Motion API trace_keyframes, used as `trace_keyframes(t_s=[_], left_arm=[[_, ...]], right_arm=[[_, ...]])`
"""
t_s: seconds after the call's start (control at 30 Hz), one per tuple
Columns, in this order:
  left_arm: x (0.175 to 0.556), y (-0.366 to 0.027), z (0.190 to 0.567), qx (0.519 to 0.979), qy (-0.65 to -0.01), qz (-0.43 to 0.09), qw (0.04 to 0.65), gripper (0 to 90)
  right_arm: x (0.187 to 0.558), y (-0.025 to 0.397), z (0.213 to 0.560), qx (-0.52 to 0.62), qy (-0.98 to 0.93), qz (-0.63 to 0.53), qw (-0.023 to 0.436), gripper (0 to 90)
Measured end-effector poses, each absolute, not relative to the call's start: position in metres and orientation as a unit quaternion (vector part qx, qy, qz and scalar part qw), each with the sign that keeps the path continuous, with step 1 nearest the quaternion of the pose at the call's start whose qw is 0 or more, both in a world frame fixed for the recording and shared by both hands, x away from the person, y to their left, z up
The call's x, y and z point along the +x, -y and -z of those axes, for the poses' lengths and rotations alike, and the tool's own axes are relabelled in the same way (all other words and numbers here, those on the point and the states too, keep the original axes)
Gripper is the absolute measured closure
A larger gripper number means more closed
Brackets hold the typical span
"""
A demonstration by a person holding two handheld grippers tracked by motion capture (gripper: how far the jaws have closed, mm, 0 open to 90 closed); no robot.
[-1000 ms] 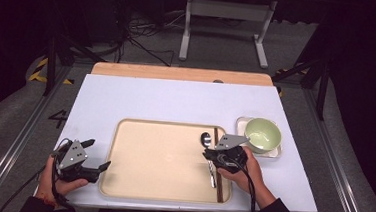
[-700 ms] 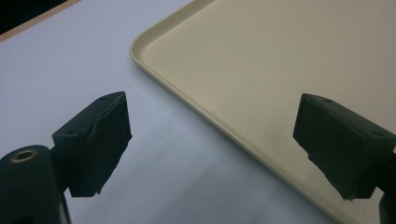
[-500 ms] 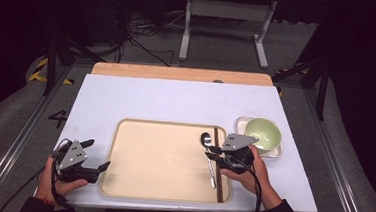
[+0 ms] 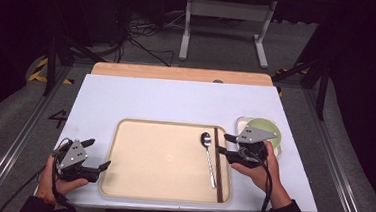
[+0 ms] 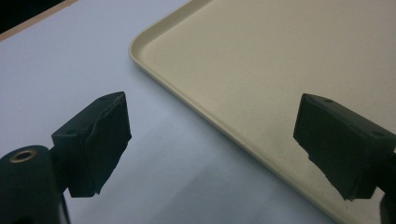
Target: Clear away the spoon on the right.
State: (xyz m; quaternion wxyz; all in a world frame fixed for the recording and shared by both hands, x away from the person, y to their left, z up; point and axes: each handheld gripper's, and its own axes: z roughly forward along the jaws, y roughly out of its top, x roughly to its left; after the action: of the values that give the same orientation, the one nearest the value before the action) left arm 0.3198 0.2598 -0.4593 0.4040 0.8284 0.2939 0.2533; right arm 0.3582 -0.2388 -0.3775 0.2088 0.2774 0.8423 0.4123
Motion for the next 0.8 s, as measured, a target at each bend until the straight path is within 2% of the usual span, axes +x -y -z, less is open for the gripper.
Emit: trace_keyframes(t_s=[0.1, 0.3, 0.4, 0.57, 0.8], left_arm=[[0.319, -0.26, 0.46, 0.828, -0.293, -0.254, 0.405, 11.7], [0.318, -0.262, 0.46, 0.826, -0.294, -0.255, 0.407, 11.7], [0.317, -0.262, 0.459, 0.827, -0.295, -0.255, 0.405, 11.7], [0.317, -0.262, 0.459, 0.827, -0.295, -0.254, 0.406, 11.7], [0.317, -0.262, 0.459, 0.826, -0.296, -0.254, 0.407, 11.7]], right_arm=[[0.363, 0.253, 0.37, 0.305, -0.825, -0.415, 0.232, 37.8], [0.376, 0.286, 0.367, 0.357, -0.797, -0.404, 0.271, 32.1], [0.381, 0.301, 0.367, 0.382, -0.785, -0.406, 0.271, 30.0], [0.39, 0.332, 0.368, 0.439, -0.759, -0.378, 0.296, 22.5], [0.402, 0.367, 0.38, 0.502, -0.738, -0.361, 0.269, 23.1]])
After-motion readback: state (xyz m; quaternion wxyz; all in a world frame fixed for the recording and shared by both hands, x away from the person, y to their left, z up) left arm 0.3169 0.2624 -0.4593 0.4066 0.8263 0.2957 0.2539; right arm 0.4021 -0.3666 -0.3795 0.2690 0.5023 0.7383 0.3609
